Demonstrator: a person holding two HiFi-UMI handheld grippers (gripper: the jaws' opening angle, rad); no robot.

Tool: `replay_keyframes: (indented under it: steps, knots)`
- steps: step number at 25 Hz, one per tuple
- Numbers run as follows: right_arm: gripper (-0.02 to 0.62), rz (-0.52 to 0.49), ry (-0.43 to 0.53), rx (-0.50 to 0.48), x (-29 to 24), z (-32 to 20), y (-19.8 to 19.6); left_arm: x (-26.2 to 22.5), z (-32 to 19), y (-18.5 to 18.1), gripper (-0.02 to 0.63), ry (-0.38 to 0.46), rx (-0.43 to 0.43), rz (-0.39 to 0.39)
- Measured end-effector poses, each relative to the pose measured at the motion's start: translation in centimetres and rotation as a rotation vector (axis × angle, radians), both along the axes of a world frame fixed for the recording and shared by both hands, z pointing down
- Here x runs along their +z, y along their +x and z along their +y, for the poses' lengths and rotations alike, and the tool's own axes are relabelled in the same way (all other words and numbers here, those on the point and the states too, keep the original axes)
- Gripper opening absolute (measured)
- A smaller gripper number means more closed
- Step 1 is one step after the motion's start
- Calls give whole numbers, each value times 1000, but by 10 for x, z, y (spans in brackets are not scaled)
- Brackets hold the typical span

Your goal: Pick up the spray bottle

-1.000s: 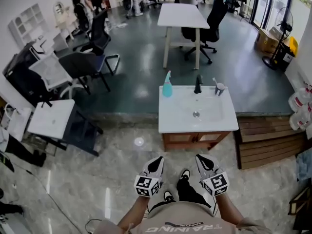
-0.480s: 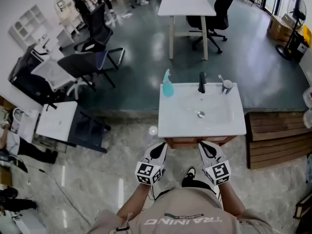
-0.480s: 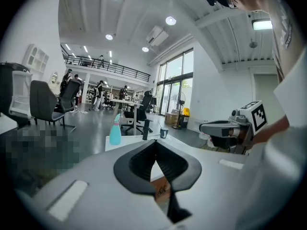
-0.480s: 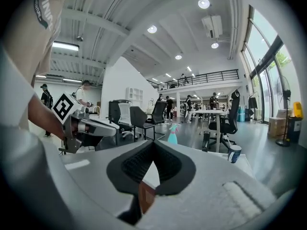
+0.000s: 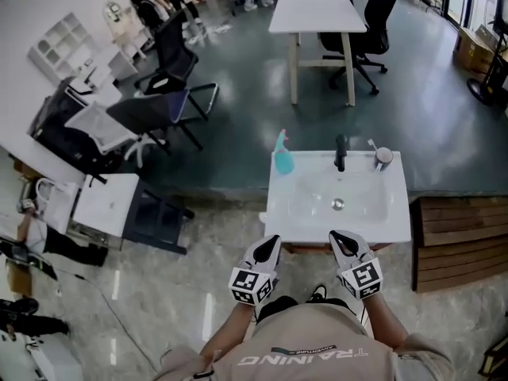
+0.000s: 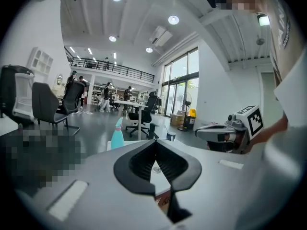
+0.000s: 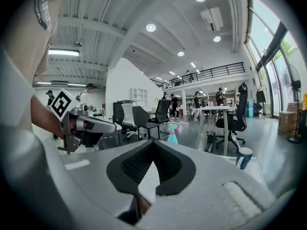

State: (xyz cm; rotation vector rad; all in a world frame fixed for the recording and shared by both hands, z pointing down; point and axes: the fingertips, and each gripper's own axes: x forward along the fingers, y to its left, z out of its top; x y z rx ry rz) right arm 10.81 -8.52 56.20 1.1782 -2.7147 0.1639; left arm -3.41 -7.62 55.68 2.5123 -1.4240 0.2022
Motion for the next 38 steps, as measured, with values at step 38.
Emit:
replay_keyframes:
  steps: [38]
  knots:
    - [2,62,-27,298,-21,-161,-63,8,-198,-91,18,45,192,72]
